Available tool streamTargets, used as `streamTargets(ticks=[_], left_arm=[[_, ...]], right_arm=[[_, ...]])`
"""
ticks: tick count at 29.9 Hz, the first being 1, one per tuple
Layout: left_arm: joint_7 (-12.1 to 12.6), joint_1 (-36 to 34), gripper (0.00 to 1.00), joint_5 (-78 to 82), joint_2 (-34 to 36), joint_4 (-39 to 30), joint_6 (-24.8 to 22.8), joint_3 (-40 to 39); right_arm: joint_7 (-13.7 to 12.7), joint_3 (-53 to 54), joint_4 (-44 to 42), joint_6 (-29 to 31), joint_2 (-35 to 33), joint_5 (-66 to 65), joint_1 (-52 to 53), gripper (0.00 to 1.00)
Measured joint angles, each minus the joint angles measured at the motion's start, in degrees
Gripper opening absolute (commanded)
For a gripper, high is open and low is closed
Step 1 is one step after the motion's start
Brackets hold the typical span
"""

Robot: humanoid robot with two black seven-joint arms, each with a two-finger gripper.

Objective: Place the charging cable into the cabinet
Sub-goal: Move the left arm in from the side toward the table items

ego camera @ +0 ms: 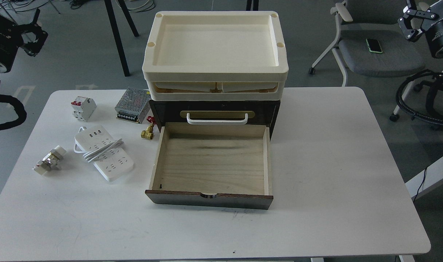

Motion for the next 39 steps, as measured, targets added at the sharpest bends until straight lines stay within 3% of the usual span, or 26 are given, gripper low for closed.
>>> streamTargets(ticks=[8,13,16,18,20,24,27,32,39], left_arm=[[0.0,-0.2,1.00,-3.6,-3.1,3.0,0.0,-0.7],[-0.7,-0.5,1.00,-9.9,-7.1,11.2,0.0,-2.9],[-3.2,-0.8,1.00,-10.7,-9.3,11.9,0.0,-7.3],[-5.6,-0.3,1.00,-10.8,-9.4,8.9,0.0,-10.3],[-6.8,1.1,1.00,-10.8,-7.4,1.0,0.0,-11.5],[-7.4,5.5,1.00,-7.7,4.7,-18.9,0.0,-12.1],[-7.6,6.5,1.00,0.2,13.7,-27.8,0.0,-12.7],[-9.1,6.9,1.00,22.0,23.8,-33.6,0.0,-13.8],[-10.7,6.9,1.00,60.5,31.4,-38.7,0.0,-15.6]], right_arm=[[0.0,2.5,1.1,0.0,-0.8,0.0,-1.5,1.00],[0.0,2.5,3.7,0.0,-1.4,-0.1,-0.3,1.00],[0.0,2.5,4.1,0.0,-1.5,-0.1,0.4,1.00],[0.0,2.5,4.1,0.0,-1.5,-0.1,0.5,1.00],[0.0,2.5,4.1,0.0,-1.5,-0.1,0.5,1.00],[0.0,2.7,4.2,0.0,-1.8,0.0,0.5,1.00],[0.0,3.5,4.2,0.0,-3.1,0.0,0.1,1.00],[0.0,3.9,4.1,0.0,-4.5,0.0,-0.5,1.00],[0.0,3.9,4.1,0.0,-5.8,0.0,-0.7,1.00]])
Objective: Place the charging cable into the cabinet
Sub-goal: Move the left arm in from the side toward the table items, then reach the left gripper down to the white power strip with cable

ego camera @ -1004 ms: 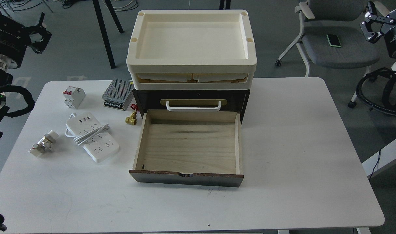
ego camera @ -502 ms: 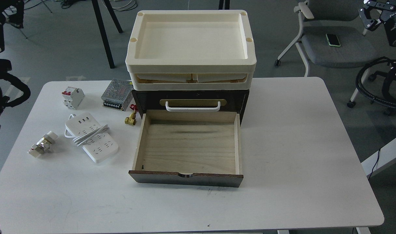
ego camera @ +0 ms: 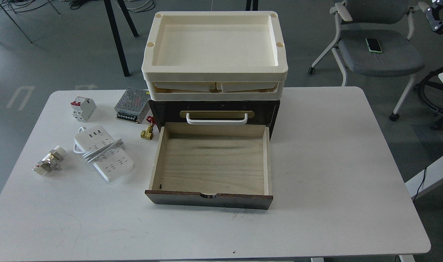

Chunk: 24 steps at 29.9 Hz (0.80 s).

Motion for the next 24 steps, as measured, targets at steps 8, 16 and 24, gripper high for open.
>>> streamTargets(ticks=[8,16,24], left_arm=[[-0.1,0.2,1.00,29.1,6.0,-8.4,0.0,2.9],[0.0,0.3,0.99,42.5,10.3,-8.4,6.5,17.3],[0.0,0.4,0.99,45.5,10.0,-3.5,17.8,29.0]], right_arm=[[0.0,0.1,0.0,0.0,-0.5,0.0,-0.9,1.00],[0.0,0.1,0.0,0.0,-1.1,0.0,-1.7,1.00],[0.0,0.1,-0.1,0.0,-1.2,0.0,-2.4,1.00]])
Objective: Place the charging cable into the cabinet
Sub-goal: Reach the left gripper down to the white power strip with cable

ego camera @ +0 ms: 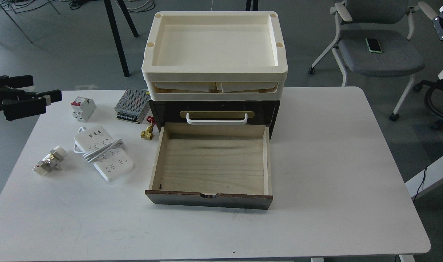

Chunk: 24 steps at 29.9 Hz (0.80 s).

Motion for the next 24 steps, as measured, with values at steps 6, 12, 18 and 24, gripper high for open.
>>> streamTargets(ticks=[6,12,18,24], left_arm=[[0.0,0.0,0.99,4.6,-8.3,12.8,4.3,5.3],[0.0,-0.2,0.98,10.4,-16.4,23.5,5.0,5.7],[0.0,0.0,0.98,11.4,-20.3,22.0,5.0,6.2],[0.0,-0.7,0.98,11.6,-25.5,21.0,4.3,8.0]], right_arm=[[0.0,0.0,-0.1,0.0,0.0,0.0,-0.7,1.00],[0.0,0.0,-0.1,0.0,0.1,0.0,-1.4,1.00],[0.0,0.3,-0.1,0.0,0.1,0.0,-2.5,1.00],[0.0,0.7,-0.2,0.0,0.1,0.0,-3.5,1.00]])
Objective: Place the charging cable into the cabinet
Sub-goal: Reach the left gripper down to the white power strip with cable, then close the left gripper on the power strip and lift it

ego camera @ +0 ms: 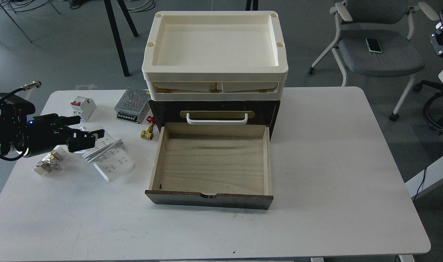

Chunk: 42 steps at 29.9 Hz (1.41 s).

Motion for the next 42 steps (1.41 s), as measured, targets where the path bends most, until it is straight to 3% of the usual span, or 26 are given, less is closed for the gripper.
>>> streamTargets(ticks=[14,32,37,42], left_arm=[[0.0,-1.9,0.98,6.2,-10.9,10.1,-1.7,3.5],[0.0,-2.6,0.95,6.8,-15.9,18.5,-1.3,7.1],[0.0,-2.6,0.76,6.8,-16.9,19.8,0.0,7.4],[0.0,-2.4,0.71,7.4,-17.4,20.2,1.5,7.4]], right_arm=[[0.0,0.2,-0.2,0.0,0.0,0.0,-1.3,1.00],[0.0,0.7,-0.3,0.0,0.0,0.0,-2.1,1.00],[0.0,1.9,-0.6,0.0,0.0,0.0,-2.5,1.00],[0.0,2.1,-0.6,0.0,0.0,0.0,-2.9,1.00]])
